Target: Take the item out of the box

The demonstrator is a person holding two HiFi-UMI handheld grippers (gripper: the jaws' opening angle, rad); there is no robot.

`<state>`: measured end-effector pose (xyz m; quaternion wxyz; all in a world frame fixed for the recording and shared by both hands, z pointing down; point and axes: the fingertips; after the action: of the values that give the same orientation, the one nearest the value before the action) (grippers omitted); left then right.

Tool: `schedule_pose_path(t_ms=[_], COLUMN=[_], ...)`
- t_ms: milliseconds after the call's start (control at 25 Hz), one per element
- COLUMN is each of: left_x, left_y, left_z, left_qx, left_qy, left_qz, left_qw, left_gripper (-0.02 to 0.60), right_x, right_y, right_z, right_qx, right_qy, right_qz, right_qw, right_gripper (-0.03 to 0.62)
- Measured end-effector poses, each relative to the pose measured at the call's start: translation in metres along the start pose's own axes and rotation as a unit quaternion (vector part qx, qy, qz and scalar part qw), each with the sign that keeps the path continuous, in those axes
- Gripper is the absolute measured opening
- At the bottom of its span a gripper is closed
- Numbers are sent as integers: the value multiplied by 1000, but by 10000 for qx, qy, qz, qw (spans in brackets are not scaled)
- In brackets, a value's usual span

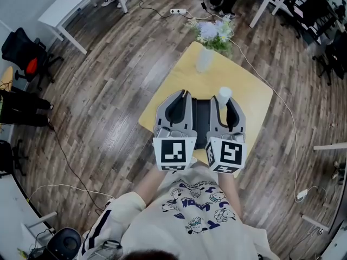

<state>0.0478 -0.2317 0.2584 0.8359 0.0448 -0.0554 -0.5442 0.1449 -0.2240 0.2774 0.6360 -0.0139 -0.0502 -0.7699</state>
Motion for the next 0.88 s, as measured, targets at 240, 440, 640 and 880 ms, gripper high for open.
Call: schedule_pose_path(t_ms=[240,440,640,880], left_x=[2,4,-1,-2], left_y=[1,3,2,-2], left_z=[-5,-6,-9,-7], left_qx=[-38,-37,-44,-80], left_qy=[204,297,343,335], left_qz=[-117,-152,-176,-215], left_qw=[9997,9994,9992,9992], left_gripper=[28,28,28,28], right_x=[0,1,-2,-2], right_y=[6,8,5,3], right_z=[-7,-5,-5,-6], right_qx=[-122,-180,-141,-114], right_qy=[232,298,342,387], right_qz=[50,87,99,85], right_qw=[9996,9994,9993,9992], right_gripper=[152,153,152,152])
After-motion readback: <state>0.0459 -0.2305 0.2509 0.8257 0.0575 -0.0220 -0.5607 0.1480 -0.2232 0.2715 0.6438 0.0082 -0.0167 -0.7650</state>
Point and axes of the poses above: the fingertips, and each gripper's own axes: x forward along the fingers, y to its right, z out of its underside, and after that the axes turned 4 degrees about x, right-handed
